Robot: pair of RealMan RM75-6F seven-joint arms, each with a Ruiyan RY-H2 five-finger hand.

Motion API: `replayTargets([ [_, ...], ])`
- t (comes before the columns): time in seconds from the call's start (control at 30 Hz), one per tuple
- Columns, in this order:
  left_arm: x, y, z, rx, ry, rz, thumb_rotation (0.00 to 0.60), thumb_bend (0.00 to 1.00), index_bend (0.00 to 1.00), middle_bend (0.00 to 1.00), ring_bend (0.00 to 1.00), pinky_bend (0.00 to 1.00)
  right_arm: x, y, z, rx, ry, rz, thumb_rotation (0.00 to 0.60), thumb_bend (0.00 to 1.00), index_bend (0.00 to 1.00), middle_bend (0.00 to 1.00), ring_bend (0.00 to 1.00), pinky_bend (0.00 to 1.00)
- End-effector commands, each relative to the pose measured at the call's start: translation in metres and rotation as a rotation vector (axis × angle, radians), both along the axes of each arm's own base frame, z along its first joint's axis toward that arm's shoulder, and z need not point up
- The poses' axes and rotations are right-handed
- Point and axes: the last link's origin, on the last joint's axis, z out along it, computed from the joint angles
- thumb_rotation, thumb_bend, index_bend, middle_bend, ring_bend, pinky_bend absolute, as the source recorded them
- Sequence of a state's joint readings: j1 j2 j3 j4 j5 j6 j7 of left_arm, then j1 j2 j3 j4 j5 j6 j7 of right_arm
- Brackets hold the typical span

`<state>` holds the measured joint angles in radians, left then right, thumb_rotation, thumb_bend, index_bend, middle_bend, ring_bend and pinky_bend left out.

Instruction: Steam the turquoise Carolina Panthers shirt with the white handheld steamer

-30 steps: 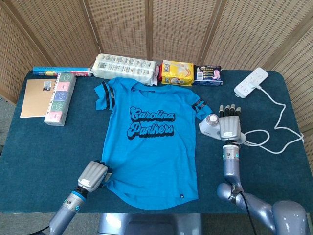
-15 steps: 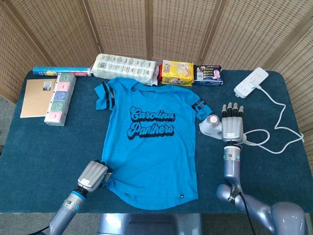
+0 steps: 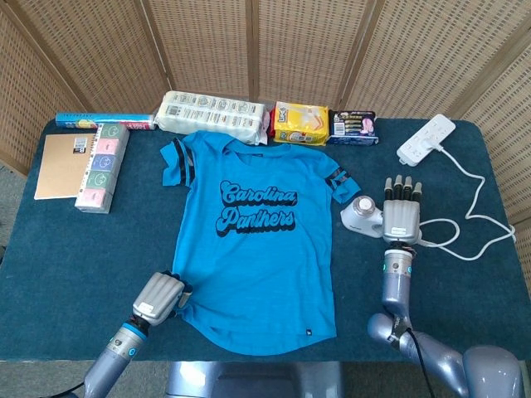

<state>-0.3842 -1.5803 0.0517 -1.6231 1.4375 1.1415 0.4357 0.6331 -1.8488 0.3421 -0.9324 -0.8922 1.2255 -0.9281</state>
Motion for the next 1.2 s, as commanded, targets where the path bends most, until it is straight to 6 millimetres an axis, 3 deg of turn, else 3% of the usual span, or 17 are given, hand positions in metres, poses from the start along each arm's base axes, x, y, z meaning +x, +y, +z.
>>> replayTargets([
  [0.03,0.000,0.000,0.000,0.000,0.000,-0.001,0.600,0.33,0.76,0.69,0.56,0.49,-0.002,0.001,0.000,-0.003,-0.017,-0.005,0.600,0.36,0.00,0.04,0.03,0.04],
  [0.63,0.000,0.000,0.001,0.002,0.005,0.001,0.600,0.33,0.76,0.69,0.56,0.49,-0.007,0.005,-0.003,-0.007,-0.072,-0.060,0.600,0.33,0.00,0.00,0.01,0.03],
  [1.2,0.001,0.000,0.001,0.002,-0.001,-0.005,0.600,0.33,0.76,0.69,0.56,0.49,0.007,0.017,0.012,0.007,-0.124,-0.014,0.600,0.33,0.00,0.02,0.02,0.04],
])
